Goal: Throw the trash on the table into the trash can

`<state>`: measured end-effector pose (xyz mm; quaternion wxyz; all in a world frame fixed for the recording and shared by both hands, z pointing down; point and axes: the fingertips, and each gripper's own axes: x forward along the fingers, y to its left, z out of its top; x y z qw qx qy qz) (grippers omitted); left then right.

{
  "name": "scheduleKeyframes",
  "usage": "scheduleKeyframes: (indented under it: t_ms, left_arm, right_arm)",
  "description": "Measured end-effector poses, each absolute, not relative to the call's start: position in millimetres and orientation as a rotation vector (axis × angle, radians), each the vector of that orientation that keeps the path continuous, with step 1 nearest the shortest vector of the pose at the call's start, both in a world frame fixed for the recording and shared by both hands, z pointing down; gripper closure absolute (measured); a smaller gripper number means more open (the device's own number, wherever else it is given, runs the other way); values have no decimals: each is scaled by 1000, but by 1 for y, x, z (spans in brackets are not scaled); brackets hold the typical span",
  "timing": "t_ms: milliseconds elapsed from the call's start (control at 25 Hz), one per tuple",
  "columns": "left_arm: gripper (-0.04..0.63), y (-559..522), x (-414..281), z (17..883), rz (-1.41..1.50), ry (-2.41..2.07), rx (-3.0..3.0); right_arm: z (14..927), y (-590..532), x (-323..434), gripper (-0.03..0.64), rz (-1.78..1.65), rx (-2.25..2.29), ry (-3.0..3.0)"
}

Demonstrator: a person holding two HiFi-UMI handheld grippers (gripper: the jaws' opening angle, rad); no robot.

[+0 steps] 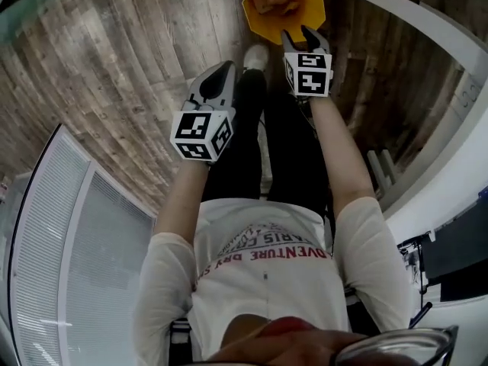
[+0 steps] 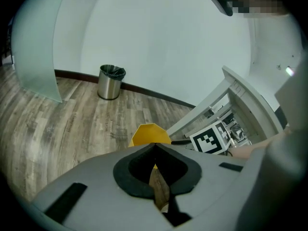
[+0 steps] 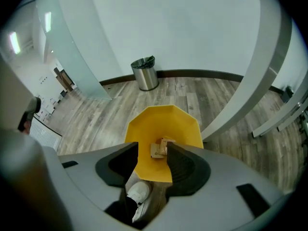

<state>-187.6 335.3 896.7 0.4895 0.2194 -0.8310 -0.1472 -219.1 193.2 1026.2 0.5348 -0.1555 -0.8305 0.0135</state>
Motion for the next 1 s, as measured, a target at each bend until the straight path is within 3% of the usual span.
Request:
scheduleKeyframes:
  t_ms: [160,280,320,680,1000]
  left_arm:
    - [571,329,-199,852,-347,-2066,547]
    - [571,313,-219,802,-334,-2121,584]
    - [571,305,-224,780,-326,-2140,610]
    - [571,199,-252,551,-201,-2305,1003]
    - [571,61,-175,417,-113,-2276,1429]
  right_arm:
    - [960,198,-224,429,87,-392,-2053]
    - [891,190,-242,567,98,-378,-2160]
    - [862,185,-246,575,100,-375,-2200]
    - [590,95,-251,584,181,-201,-2537]
    - [440,-46,-130,586,180,136,-2730]
